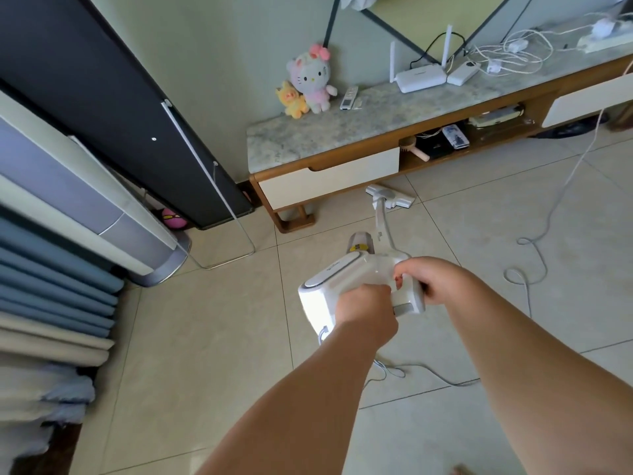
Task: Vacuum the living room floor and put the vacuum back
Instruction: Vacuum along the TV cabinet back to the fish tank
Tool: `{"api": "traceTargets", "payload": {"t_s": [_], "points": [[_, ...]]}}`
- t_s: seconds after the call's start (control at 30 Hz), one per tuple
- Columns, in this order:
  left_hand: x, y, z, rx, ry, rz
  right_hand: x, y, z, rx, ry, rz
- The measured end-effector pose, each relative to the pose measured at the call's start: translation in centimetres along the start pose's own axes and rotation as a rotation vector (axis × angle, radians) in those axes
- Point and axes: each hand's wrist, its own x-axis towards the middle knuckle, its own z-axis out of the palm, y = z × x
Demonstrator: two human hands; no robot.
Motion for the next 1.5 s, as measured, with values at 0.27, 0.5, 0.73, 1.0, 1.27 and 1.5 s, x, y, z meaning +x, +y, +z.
{"api": "traceTargets", "payload": {"t_s": [0.27,0.5,0.73,1.0,1.27,1.5], "points": [[-6.0,-1.4,1.2,-0.091,0.013,-0.042,-4.6,2.2,3.0,-0.194,0.018,0.02],[-2.9,-2.5,0.5,0.025,0.042,0.022,-1.6,1.6,3.2,0.013,-0.012,-0.024],[0.3,-3.9,-0.8,0.054,0.055,0.051,0.8,-0.7,3.4,0.05,0.007,-0.057],[-4.7,-10.1,-0.7,0.024,-0.03,0.01,-1.2,1.3,11.2,0.04,0.022,0.017],[-4.2,-10.8,-1.8,0.058,0.016,0.031,-1.8,0.1,11.6,0.083,0.0,-0.025],[-2.9,-6.3,-2.2,0.164,-0.017,0.158,-3.0,0.5,6.6,0.305,-0.038,0.051]]}}
